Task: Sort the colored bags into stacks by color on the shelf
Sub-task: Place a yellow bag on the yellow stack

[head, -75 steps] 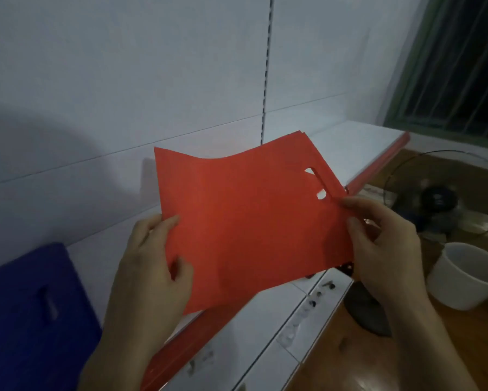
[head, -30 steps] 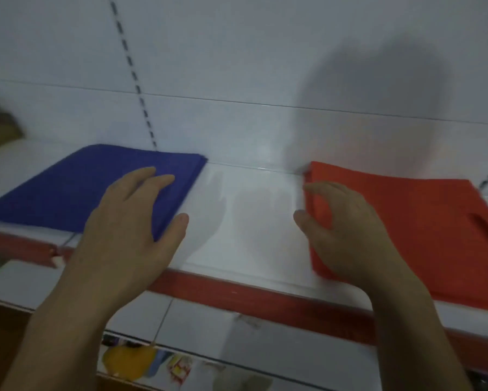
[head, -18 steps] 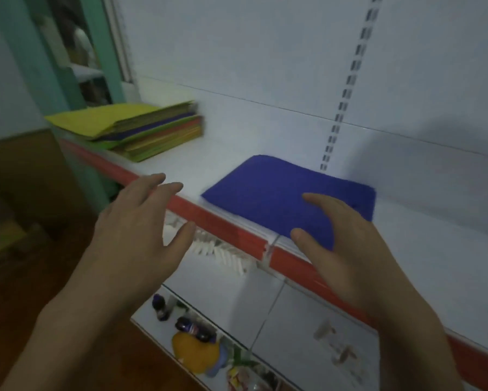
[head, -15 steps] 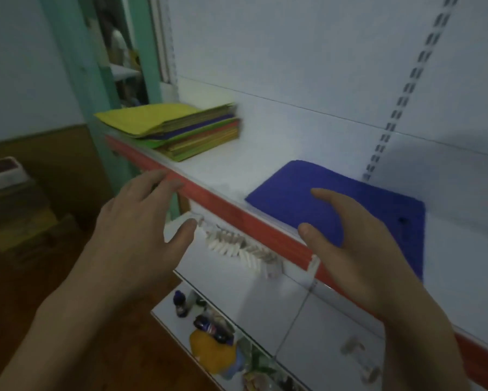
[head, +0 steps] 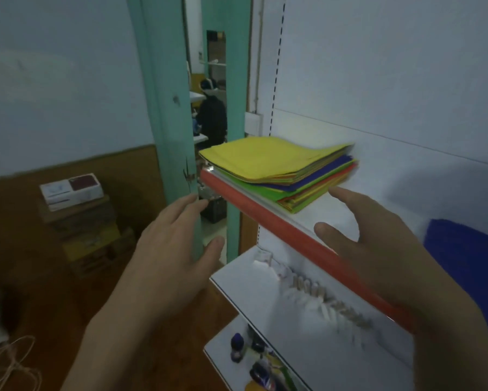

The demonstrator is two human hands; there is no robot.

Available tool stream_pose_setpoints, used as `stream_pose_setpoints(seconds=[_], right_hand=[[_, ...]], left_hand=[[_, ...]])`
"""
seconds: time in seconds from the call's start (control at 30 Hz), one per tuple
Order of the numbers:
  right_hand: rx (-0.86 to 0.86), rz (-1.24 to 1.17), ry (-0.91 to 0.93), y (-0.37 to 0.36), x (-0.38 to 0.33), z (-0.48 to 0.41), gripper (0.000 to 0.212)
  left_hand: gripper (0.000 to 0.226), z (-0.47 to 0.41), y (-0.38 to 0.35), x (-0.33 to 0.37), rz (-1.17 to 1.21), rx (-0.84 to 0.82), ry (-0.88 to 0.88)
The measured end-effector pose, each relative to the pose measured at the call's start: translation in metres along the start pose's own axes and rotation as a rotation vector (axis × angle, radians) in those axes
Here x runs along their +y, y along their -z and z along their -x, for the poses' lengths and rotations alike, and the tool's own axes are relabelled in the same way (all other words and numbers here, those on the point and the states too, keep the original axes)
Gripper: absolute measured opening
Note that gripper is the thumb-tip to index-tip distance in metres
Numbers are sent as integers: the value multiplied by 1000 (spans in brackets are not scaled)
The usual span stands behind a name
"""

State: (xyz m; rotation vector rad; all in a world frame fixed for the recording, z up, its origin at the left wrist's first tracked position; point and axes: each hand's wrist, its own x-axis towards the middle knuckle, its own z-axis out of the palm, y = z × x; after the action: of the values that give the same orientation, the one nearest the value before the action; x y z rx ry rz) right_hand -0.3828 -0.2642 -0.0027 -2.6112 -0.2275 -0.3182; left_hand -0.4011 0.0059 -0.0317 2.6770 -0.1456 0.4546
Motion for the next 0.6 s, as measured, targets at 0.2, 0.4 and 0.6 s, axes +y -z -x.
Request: stream_pose_setpoints(seconds=[0.2,0.4,0.6], right_hand=[[-61,251,-182,-9,-5,-68,99],[-69,270,-343,-18,-20,-113,100],[50,146,-533,-32,-38,-138,98]], left_hand=[[75,-89,-2,-57,-126,-143,-134],[84,-173,-8,-94,-169,-243,-293],[86,-254,-36,-90,41,-291,-453]])
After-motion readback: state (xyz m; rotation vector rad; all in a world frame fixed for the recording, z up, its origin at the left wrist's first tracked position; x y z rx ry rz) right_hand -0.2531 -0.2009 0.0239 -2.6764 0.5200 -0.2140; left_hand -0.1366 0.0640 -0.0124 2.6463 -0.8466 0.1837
